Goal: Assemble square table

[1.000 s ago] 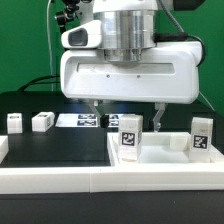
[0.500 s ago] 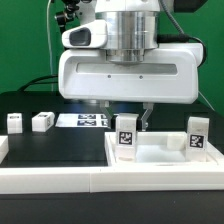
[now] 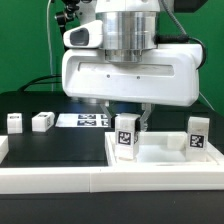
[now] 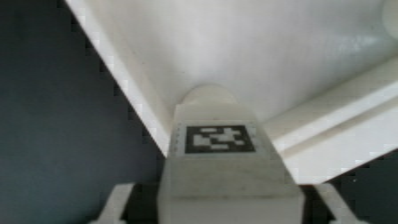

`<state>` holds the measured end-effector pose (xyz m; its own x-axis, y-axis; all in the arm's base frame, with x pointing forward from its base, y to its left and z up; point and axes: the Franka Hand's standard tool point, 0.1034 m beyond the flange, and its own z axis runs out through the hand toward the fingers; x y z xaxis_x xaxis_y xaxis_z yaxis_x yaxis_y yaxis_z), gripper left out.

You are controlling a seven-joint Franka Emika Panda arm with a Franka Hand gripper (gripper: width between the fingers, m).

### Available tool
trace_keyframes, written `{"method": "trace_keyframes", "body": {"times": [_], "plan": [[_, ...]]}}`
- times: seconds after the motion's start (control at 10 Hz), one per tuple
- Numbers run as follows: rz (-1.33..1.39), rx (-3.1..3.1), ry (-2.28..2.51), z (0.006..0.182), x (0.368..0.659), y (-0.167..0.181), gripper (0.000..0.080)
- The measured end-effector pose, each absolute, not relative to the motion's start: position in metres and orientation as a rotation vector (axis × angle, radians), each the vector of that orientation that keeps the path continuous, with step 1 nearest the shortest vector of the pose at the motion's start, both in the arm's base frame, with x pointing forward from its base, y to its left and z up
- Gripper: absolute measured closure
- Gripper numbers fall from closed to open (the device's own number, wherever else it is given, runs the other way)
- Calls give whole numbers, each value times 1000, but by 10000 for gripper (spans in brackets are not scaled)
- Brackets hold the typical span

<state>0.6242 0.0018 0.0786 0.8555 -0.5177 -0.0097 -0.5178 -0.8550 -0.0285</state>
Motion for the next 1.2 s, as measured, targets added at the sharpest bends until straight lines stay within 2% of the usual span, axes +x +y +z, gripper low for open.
{"method": "trace_keyframes", "body": {"times": [0.5, 1.2], "plan": [[-23, -2637, 1606, 77, 623, 5, 509], [-43, -1877, 2403, 76, 624, 9, 509]]}}
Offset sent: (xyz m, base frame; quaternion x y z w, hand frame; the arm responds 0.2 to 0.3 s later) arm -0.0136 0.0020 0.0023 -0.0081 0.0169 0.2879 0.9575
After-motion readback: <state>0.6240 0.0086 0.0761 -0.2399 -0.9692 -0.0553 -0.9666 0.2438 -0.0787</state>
